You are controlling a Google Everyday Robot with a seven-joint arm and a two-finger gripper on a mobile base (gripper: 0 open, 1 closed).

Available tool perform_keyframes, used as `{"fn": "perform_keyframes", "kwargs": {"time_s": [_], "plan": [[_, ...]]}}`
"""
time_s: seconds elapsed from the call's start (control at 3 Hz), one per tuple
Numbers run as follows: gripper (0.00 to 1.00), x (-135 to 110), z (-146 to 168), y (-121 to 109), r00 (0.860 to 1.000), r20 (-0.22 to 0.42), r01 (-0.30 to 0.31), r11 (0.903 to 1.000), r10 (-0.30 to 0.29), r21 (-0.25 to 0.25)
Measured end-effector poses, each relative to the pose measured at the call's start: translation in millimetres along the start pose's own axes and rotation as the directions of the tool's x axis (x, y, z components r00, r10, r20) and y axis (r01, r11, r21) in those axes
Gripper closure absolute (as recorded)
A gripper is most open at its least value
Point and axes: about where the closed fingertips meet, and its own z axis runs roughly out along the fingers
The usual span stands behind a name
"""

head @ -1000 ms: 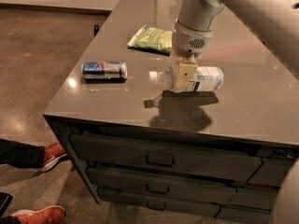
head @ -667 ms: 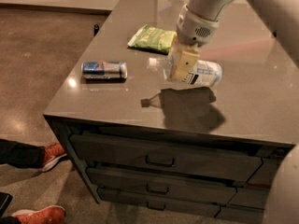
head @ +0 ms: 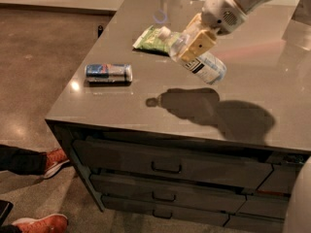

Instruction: Place blue plastic bottle upright

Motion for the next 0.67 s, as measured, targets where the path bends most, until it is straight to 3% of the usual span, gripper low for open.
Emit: {"fn": "perform_keyframes", "kwargs": {"time_s": [0.33, 0.67], "plan": [[1.00, -2.3, -19.0, -7.4, 0.985, 0.162, -0.063, 0.9967, 0.054, 0.051], [1.00, 0.5, -35.7, -15.8, 0.943, 0.320, -0.132, 0.9847, 0.089, 0.114]]}}
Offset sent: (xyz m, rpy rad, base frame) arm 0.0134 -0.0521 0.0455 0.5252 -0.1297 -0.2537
